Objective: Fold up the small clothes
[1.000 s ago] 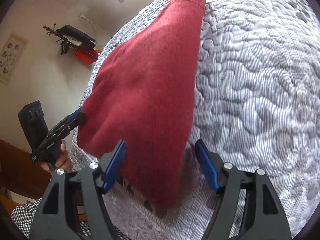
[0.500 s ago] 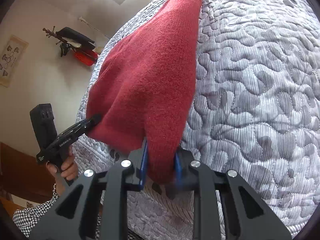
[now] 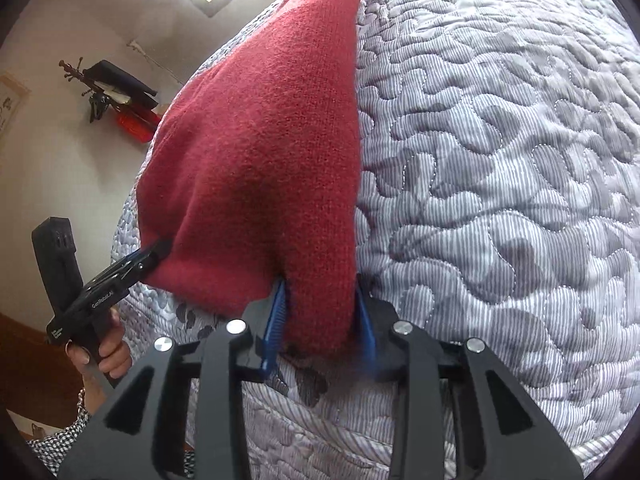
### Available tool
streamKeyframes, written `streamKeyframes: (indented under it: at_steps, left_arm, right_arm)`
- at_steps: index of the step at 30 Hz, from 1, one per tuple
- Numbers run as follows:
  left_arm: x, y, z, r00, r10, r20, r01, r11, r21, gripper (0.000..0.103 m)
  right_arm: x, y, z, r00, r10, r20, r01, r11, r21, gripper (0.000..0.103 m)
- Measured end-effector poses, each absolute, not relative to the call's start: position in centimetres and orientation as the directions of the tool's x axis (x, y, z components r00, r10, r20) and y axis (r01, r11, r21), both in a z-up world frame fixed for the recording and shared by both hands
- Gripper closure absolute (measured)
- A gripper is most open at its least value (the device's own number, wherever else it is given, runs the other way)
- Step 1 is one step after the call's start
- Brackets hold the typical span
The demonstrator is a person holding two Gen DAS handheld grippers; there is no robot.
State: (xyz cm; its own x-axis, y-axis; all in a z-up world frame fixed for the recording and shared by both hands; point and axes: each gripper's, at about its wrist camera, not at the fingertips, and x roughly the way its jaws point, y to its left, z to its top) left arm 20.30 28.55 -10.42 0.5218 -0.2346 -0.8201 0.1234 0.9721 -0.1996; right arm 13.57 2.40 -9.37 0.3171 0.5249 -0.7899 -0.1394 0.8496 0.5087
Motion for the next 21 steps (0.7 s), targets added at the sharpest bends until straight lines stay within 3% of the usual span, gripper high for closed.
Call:
streamKeyframes:
  at_steps: [5,11,21]
  left_arm:
    - [18.8,29.2,-9.7,0.516,-0.215,-0.829,0.076,0.976,-0.206,0.031]
    - [16.7,29.4,-9.1,0.531,-0.149,-0.834,0.034,0.987,-0.155,0.027]
    - [13.8,29.5,-9.0,0.519,-0.067,-0.852,-0.007,0.997,-0.082,0.024]
  right_arm:
    - [11.4,3.5,-8.2,0.371,0.413,-0.832,-0.126,0.91,0.395,0.042]
    - [8.8,4.7,-7.8,0.403,0.342,-0.849,-0.12,0.939,0.321,0.024]
    - [5.3,6.4,-7.4,0.443,0.272,-0.854,-0.11,0.962,0.249,0.012]
